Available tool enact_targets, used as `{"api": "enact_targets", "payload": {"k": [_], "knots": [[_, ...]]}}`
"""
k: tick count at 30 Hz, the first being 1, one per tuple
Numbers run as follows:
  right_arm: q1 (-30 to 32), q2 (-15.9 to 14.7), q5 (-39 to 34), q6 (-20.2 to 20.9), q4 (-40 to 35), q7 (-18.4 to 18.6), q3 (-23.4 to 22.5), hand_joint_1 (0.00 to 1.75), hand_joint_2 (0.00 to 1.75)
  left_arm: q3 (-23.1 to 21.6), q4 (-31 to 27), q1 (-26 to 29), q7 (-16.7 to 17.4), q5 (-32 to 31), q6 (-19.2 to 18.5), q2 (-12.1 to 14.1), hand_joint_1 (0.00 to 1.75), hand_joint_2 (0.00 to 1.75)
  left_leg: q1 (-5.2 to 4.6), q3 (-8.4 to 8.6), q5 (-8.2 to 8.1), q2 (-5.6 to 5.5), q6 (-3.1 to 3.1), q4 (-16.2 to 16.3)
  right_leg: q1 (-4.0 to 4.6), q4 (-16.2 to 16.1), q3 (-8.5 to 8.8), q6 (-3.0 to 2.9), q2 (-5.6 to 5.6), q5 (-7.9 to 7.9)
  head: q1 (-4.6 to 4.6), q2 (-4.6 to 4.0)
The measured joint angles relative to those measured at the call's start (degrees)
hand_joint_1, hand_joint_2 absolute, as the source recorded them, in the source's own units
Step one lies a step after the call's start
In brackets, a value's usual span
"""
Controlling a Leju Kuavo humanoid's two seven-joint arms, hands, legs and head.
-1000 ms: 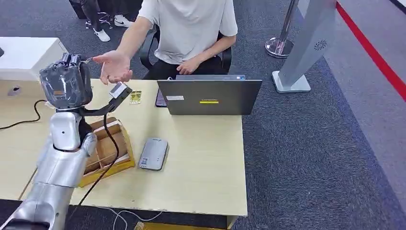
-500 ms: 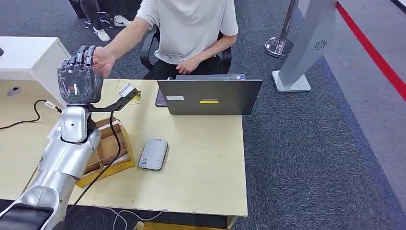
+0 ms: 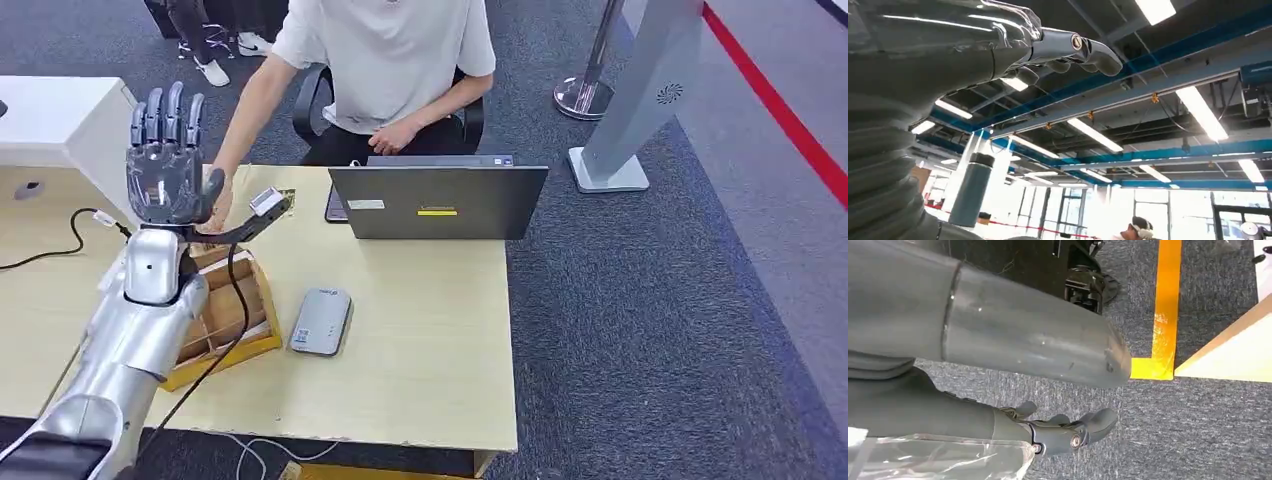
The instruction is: Pass the card to the sensor for recognition and then transmit it.
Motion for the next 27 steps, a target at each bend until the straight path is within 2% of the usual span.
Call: {"api": "enact_targets", "payload": {"k": [5,7,10,12,13,15,18,20,22,24,27], "knots": [[0.4,0.0,-1.5,0.2,0.0,-1.5,-0.1,0.0,0.0,1.9,-7.5,5.5,-3.8,2.7,-0.4,1.0,0.0,1.75,0.01,-0.07,-0.02,0.03,0.01,0.0,0.0,0.0,-0.03,0.0,0.04,-0.01,0.02,0.0],[0.6,-0.1,-2.5,0.2,0.0,-2.1,-0.3,0.0,0.0,3.5,-12.5,9.2,-5.9,8.2,-2.0,2.4,0.0,1.75,0.0,-0.03,-0.06,0.16,0.0,-0.1,0.0,0.0,-0.04,-0.01,0.17,-0.04,0.11,0.0],[1.2,-0.1,-4.0,0.0,0.0,-3.2,-1.1,0.0,0.0,8.9,-20.9,17.0,-10.8,22.5,-5.0,5.0,0.0,1.75,0.02,0.03,-0.23,0.4,-0.08,-0.1,0.01,0.0,-0.06,-0.06,0.44,-0.13,0.11,0.0],[1.8,-0.2,-4.8,-0.2,0.0,-4.0,-1.8,0.0,0.0,14.6,-25.4,22.4,-15.8,33.5,-7.7,6.8,0.0,1.75,0.04,0.08,-0.28,0.54,-0.12,-0.1,0.02,0.0,-0.17,-0.11,0.59,-0.19,0.02,0.0],[2.0,-0.2,-5.0,-0.2,0.0,-4.2,-2.1,0.0,0.0,17.8,-26.9,24.2,-18.1,36.8,-9.2,7.3,0.0,1.75,0.07,0.02,-0.28,0.51,-0.12,-0.1,0.05,0.0,-0.19,-0.06,0.55,-0.23,-0.02,0.0],[2.1,-0.2,-5.6,-0.5,0.0,-4.7,-2.8,0.0,0.0,24.1,-29.0,27.7,-20.6,43.4,-12.1,8.4,0.0,1.75,0.13,-0.06,-0.28,0.38,-0.13,-0.1,0.11,0.1,-0.11,-0.09,0.42,-0.32,0.13,0.0],[2.2,-0.4,-6.0,-0.8,0.0,-5.6,-3.3,0.0,0.0,36.1,-29.4,32.3,-24.5,60.6,-19.0,10.6,0.0,1.75,0.16,0.03,-0.39,0.59,-0.27,-0.1,0.15,0.1,-0.15,-0.15,0.6,-0.35,0.11,0.0],[2.4,-0.7,-6.4,-0.9,0.0,-6.0,-3.9,0.0,0.0,45.5,-26.9,34.1,-28.3,68.3,-25.4,12.3,0.0,1.75,0.21,0.02,-0.39,0.58,-0.28,-0.1,0.2,0.1,-0.17,-0.19,0.6,-0.41,0.07,0.0],[2.3,-0.9,-6.5,-1.0,0.0,-6.1,-4.3,0.0,0.0,53.4,-23.7,35.0,-30.1,70.9,-30.4,13.5,0.0,1.75,0.22,0.01,-0.41,0.48,-0.26,-0.1,0.2,0.1,-0.15,-0.18,0.5,-0.44,0.04,0.0],[2.2,-1.0,-6.6,-1.0,0.0,-6.1,-4.5,0.0,0.0,60.0,-20.3,35.2,-30.2,72.7,-34.4,14.2,0.0,1.75,0.24,-0.02,-0.41,0.44,-0.26,-0.1,0.23,0.1,-0.14,-0.19,0.44,-0.45,0.09,0.0],[2.1,-1.2,-6.7,-1.0,0.0,-6.1,-4.7,0.0,0.0,67.6,-16.0,35.1,-31.2,73.0,-36.7,14.8,0.0,1.75,0.26,-0.01,-0.41,0.42,-0.26,-0.1,0.24,0.0,-0.13,-0.18,0.42,-0.45,0.05,0.0]]}}
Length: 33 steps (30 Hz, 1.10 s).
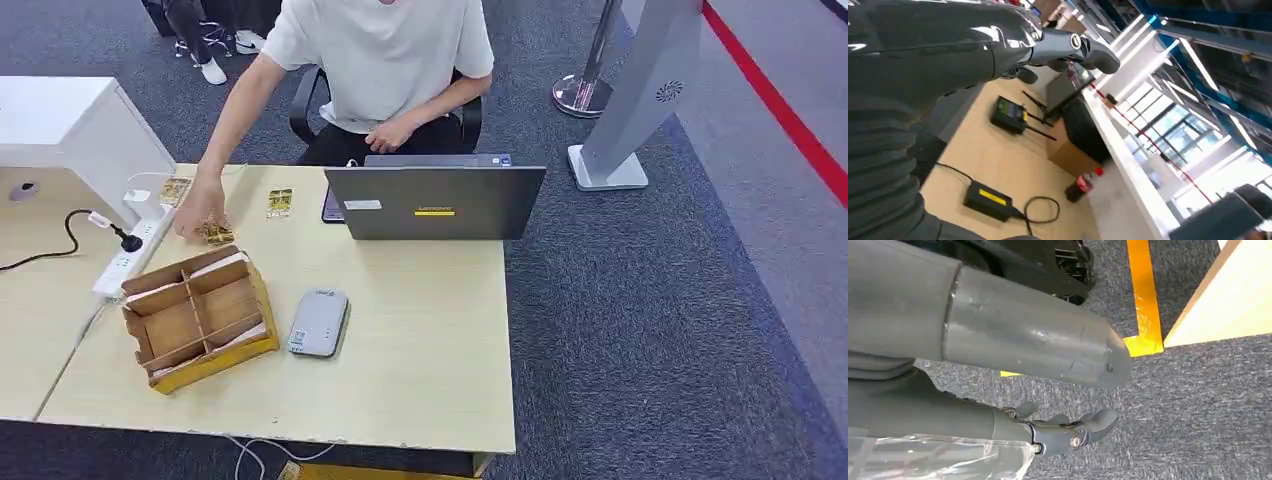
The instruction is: Pass the card to the sensor for recognition and then transmit it.
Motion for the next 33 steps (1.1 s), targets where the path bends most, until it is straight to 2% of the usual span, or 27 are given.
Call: {"api": "enact_targets", "payload": {"k": [3,6,8,10,11,13,14,16,17,18,19,22,25,26,27,29,31,33], "knots": [[-0.1,-0.1,0.1,0.2,0.0,0.2,-0.3,0.0,0.0,4.1,2.8,-0.5,1.8,1.6,-0.5,0.0,0.0,1.75,0.0,-0.02,0.0,-0.23,0.0,0.0,0.0,0.0,0.12,0.0,-0.23,0.0,0.06,0.0],[-0.4,-1.2,0.4,2.6,0.0,1.8,-0.3,0.0,0.0,9.5,9.0,-1.0,3.2,7.5,-0.5,-0.1,0.0,1.75,-0.07,0.02,-0.06,-0.21,0.06,0.0,-0.04,0.0,0.16,0.0,-0.24,0.0,0.0,0.0],[-0.4,-2.0,0.6,3.1,0.0,2.8,-0.4,0.0,0.0,13.0,13.9,-1.2,3.9,11.4,-0.9,-0.4,0.0,1.75,-0.07,0.06,-0.06,-0.23,0.07,0.0,-0.06,-0.1,0.17,0.01,-0.26,-0.01,-0.05,0.0],[-0.5,-2.5,0.7,3.0,0.0,4.5,-0.5,0.0,0.0,16.6,20.4,-1.2,6.9,19.0,-2.6,-1.1,0.0,1.75,-0.14,0.08,-0.06,-0.27,0.09,0.0,-0.11,-0.1,0.2,0.05,-0.31,-0.03,0.09,0.0],[-0.5,-2.7,0.7,2.8,0.0,5.4,-0.5,0.0,0.0,18.2,24.3,-1.1,7.4,23.2,-2.9,-2.0,0.0,1.75,-0.22,0.11,-0.07,-0.27,0.1,0.0,-0.2,-0.1,0.2,0.07,-0.3,-0.04,0.06,0.0],[-0.5,-2.9,0.7,2.3,0.3,6.9,-0.6,0.0,0.0,20.3,31.2,-0.7,7.9,27.0,-2.8,-4.0,0.0,1.75,-0.2,0.11,-0.1,-0.27,0.14,0.0,-0.22,-0.1,0.2,0.15,-0.3,-0.09,-0.18,0.0],[-0.5,-2.9,0.7,2.0,0.3,7.1,-0.6,0.0,0.0,20.9,33.3,-0.6,7.5,27.5,-2.9,-5.0,0.0,0.0,-0.2,0.1,-0.09,-0.31,0.14,0.0,-0.21,-0.1,0.21,0.15,-0.32,-0.1,-0.04,0.0],[-0.5,-3.0,0.7,1.9,0.5,7.4,-0.6,0.0,0.0,21.1,36.8,-0.5,5.9,28.3,-3.1,-6.4,0.0,0.0,-0.19,0.07,-0.09,-0.43,0.15,0.0,-0.2,-0.1,0.25,0.16,-0.45,-0.1,0.11,0.0],[-0.6,-3.1,0.7,1.9,0.5,7.5,-0.6,0.0,0.0,21.2,38.4,-0.5,5.4,28.5,-3.1,-7.0,0.0,1.75,-0.22,0.08,-0.11,-0.48,0.17,0.0,-0.21,-0.1,0.3,0.18,-0.52,-0.11,0.17,0.0],[-0.7,-3.2,0.7,1.8,0.5,7.8,-0.6,0.0,0.0,21.6,40.4,-0.6,5.5,28.6,-2.8,-7.3,0.0,0.0,-0.32,0.11,-0.11,-0.51,0.18,0.0,-0.31,-0.1,0.31,0.21,-0.52,-0.11,0.24,0.0],[-0.7,-3.2,0.7,1.4,0.6,8.3,-0.6,0.0,0.0,22.0,42.6,-0.7,6.6,28.8,-2.4,-7.8,0.0,1.75,-0.36,0.14,-0.13,-0.49,0.22,0.0,-0.32,-0.1,0.32,0.23,-0.5,-0.12,0.04,0.0],[-0.6,-3.2,1.2,-1.1,1.2,11.2,-0.6,0.0,0.0,22.7,47.4,-1.0,11.6,28.7,-2.1,-10.8,0.0,1.75,-0.37,0.18,-0.13,-0.49,0.29,0.1,-0.37,-0.1,0.34,0.27,-0.5,-0.1,-0.05,0.0],[-0.3,-3.0,1.9,-0.9,1.8,14.7,-0.6,0.0,0.0,22.6,51.5,-1.6,13.7,25.9,-4.3,-17.1,0.0,1.75,-0.53,0.22,-0.15,-0.52,0.45,0.1,-0.51,-0.2,0.39,0.36,-0.56,-0.08,0.06,0.0],[-0.1,-2.9,1.8,-0.2,1.9,15.3,-0.6,0.0,0.0,22.3,53.0,-1.9,14.8,23.9,-4.5,-20.1,0.0,1.75,-0.55,0.22,-0.17,-0.52,0.49,0.1,-0.53,-0.2,0.42,0.43,-0.56,-0.08,-0.09,0.02],[0.1,-2.7,1.6,0.6,2.0,15.8,-0.6,0.0,1.75,21.7,53.9,-2.1,15.6,21.5,-4.2,-22.1,0.0,1.75,-0.57,0.22,-0.16,-0.52,0.55,0.1,-0.56,-0.2,0.42,0.47,-0.55,-0.07,0.02,0.0],[0.5,-2.2,1.3,1.2,2.2,16.9,-0.8,0.0,1.75,18.9,56.2,-2.5,16.7,14.3,-2.6,-26.5,0.0,1.75,-0.52,0.2,-0.21,-0.49,0.68,0.2,-0.52,-0.2,0.44,0.53,-0.52,-0.03,0.04,0.0],[0.9,-1.8,1.2,1.2,2.3,17.7,-1.0,0.0,1.75,15.1,57.4,-2.7,17.1,7.4,-0.9,-28.9,0.0,1.75,-0.47,0.2,-0.23,-0.46,0.69,0.2,-0.47,-0.2,0.46,0.54,-0.49,-0.03,0.22,0.02],[1.4,-1.6,0.8,1.5,2.2,18.2,-0.3,0.0,1.75,10.0,57.8,-2.5,17.8,2.4,0.4,-29.9,0.0,1.75,-0.47,0.22,-0.25,-0.46,0.72,0.2,-0.47,-0.2,0.47,0.54,-0.49,-0.03,0.28,0.0]]}}
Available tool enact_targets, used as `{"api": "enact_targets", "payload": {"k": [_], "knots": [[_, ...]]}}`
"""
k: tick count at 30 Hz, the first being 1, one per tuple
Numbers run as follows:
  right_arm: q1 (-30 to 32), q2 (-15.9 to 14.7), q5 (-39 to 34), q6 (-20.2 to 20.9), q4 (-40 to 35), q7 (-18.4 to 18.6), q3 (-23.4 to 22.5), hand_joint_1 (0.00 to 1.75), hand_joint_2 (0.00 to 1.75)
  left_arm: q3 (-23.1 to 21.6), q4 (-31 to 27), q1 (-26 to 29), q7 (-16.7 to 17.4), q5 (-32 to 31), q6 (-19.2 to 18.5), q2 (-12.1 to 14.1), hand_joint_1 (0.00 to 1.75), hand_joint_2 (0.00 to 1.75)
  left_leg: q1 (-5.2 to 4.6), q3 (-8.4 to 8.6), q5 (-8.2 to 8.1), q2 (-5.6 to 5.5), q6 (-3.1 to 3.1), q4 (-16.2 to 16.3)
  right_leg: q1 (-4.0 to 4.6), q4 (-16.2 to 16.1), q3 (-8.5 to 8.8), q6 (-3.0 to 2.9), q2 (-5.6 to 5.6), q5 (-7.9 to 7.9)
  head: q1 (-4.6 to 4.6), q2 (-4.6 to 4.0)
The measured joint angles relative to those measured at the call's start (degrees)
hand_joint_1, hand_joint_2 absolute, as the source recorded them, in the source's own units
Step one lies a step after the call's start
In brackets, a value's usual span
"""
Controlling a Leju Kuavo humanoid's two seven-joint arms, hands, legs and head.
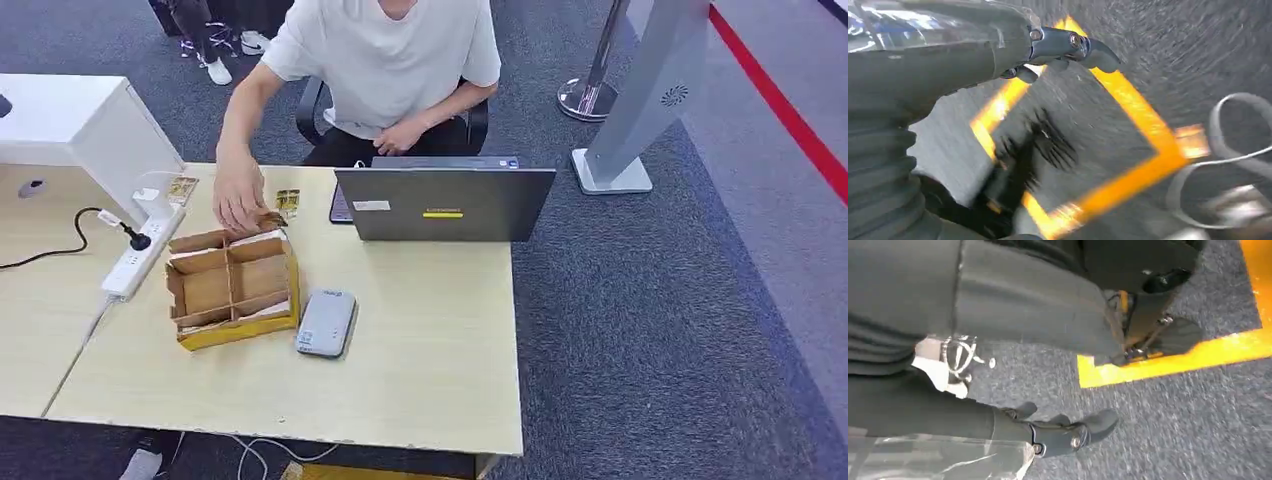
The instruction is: Pass the card to the sensor for recognition and then transmit it.
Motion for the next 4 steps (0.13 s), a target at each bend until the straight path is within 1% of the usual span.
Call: {"api": "enact_targets", "payload": {"k": [2,4], "knots": [[0.6,0.0,-1.5,0.5,-0.3,0.5,1.7,0.0,1.75,-5.4,0.2,0.3,0.7,-0.6,0.3,-0.7,0.0,1.75,0.02,-0.01,0.0,-0.01,0.0,0.0,0.01,0.0,0.0,0.0,-0.02,-0.01,-0.13,0.0],[1.2,-0.2,-3.3,0.8,-0.7,0.7,3.5,0.0,1.75,-9.9,0.2,0.8,1.0,-0.3,0.3,-1.1,0.0,1.75,0.06,-0.01,0.0,0.0,0.0,0.0,0.06,0.0,0.0,0.0,-0.01,-0.01,-0.17,0.0]]}}
